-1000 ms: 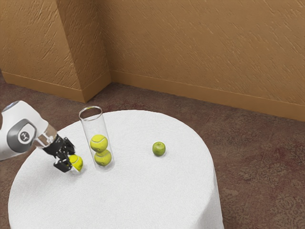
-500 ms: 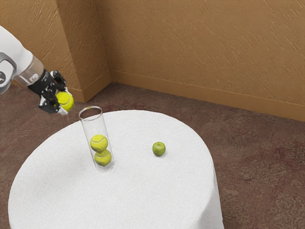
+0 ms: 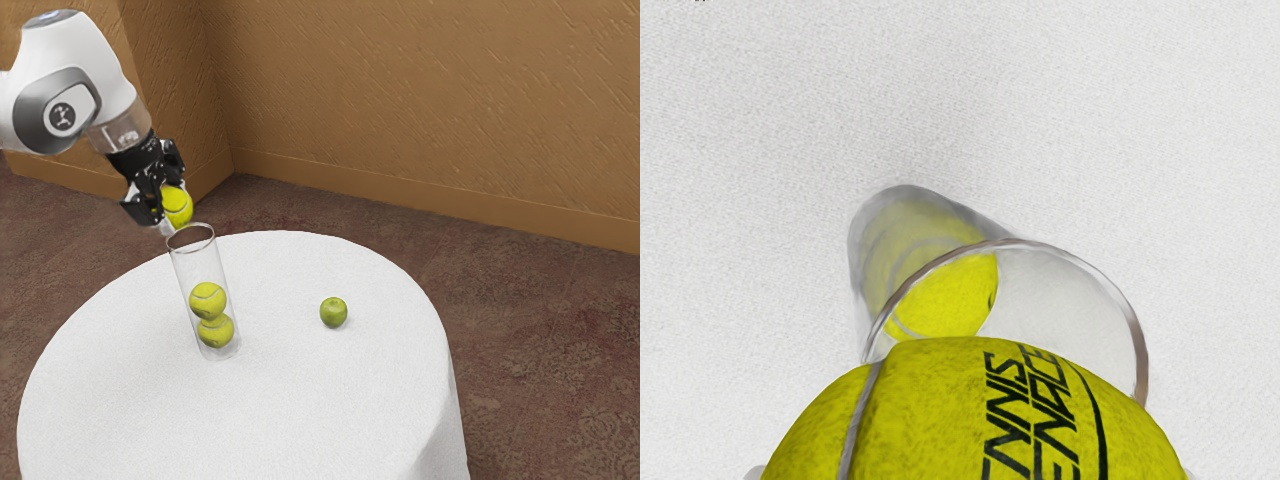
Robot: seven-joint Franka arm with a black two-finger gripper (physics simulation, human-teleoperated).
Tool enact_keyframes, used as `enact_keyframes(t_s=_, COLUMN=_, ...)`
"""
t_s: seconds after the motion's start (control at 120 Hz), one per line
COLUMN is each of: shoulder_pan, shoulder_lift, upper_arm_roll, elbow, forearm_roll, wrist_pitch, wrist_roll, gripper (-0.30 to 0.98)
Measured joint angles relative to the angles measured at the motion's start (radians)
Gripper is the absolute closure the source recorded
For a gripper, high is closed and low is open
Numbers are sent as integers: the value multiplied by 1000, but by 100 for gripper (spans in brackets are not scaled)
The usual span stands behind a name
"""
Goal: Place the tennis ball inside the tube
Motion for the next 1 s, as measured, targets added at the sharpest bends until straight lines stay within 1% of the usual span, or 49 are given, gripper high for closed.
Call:
enact_keyframes(t_s=0.1, shoulder_pan=-6, shoulder_lift=48, upper_arm_roll=7, elbow=33, forearm_roll=-7, wrist_pitch=-12, wrist_roll=0, gripper=31)
enact_keyframes(t_s=0.217, shoulder_pan=-5, shoulder_lift=130, upper_arm_roll=16, elbow=78, forearm_roll=-40, wrist_pitch=-20, wrist_roll=5, gripper=31)
enact_keyframes(t_s=0.417, shoulder_pan=0, shoulder_lift=146, upper_arm_roll=16, elbow=89, forearm_roll=-64, wrist_pitch=-27, wrist_roll=13, gripper=31)
enact_keyframes(t_s=0.608, shoulder_pan=3, shoulder_lift=148, upper_arm_roll=16, elbow=89, forearm_roll=-78, wrist_pitch=-29, wrist_roll=17, gripper=14)
enact_keyframes(t_s=0.817, shoulder_pan=8, shoulder_lift=139, upper_arm_roll=7, elbow=89, forearm_roll=-79, wrist_pitch=-53, wrist_roll=21, gripper=5)
enact_keyframes(t_s=0.933, shoulder_pan=12, shoulder_lift=115, upper_arm_roll=-85, elbow=216, forearm_roll=-52, wrist_pitch=-172, wrist_roll=53, gripper=3)
enact_keyframes(t_s=0.958, shoulder_pan=42, shoulder_lift=110, upper_arm_roll=-130, elbow=241, forearm_roll=-44, wrist_pitch=-204, wrist_roll=73, gripper=3)
enact_keyframes(t_s=1.0, shoulder_pan=130, shoulder_lift=105, upper_arm_roll=-233, elbow=277, forearm_roll=-35, wrist_pitch=-254, wrist_roll=123, gripper=2)
